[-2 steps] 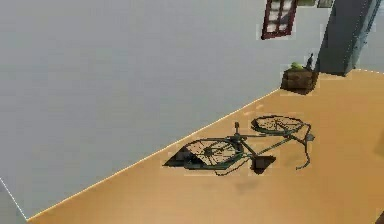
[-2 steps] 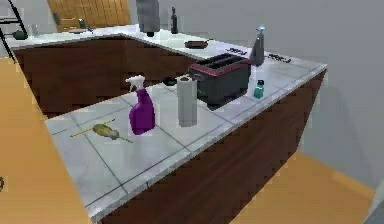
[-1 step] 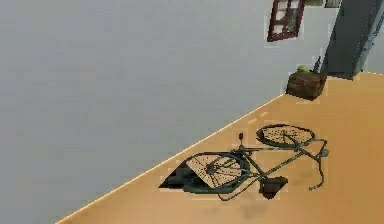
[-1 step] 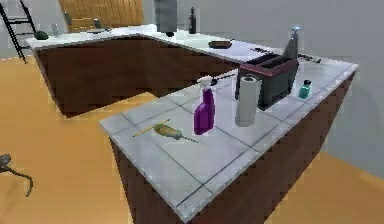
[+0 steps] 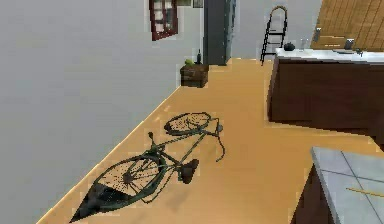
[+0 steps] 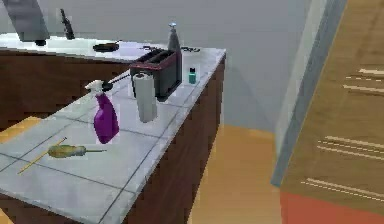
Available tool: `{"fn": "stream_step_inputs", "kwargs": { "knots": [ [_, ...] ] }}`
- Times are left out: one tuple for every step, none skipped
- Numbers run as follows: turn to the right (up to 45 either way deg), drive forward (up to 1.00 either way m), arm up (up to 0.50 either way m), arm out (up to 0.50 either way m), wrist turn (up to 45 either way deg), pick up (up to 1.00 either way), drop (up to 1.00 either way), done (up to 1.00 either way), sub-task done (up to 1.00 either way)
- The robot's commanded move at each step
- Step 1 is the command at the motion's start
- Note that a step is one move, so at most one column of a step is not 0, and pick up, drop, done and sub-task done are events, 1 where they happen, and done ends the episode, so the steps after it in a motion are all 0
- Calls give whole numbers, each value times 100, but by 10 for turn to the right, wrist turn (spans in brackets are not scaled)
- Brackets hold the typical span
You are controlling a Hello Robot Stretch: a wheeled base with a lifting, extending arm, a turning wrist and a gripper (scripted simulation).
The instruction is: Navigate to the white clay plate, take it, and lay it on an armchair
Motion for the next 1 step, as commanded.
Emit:
{"fn": "stream_step_inputs", "kwargs": {
  "knots": [
    [0, 95, 0, 0, 0, 0, 0, 0, 0]
  ]
}}
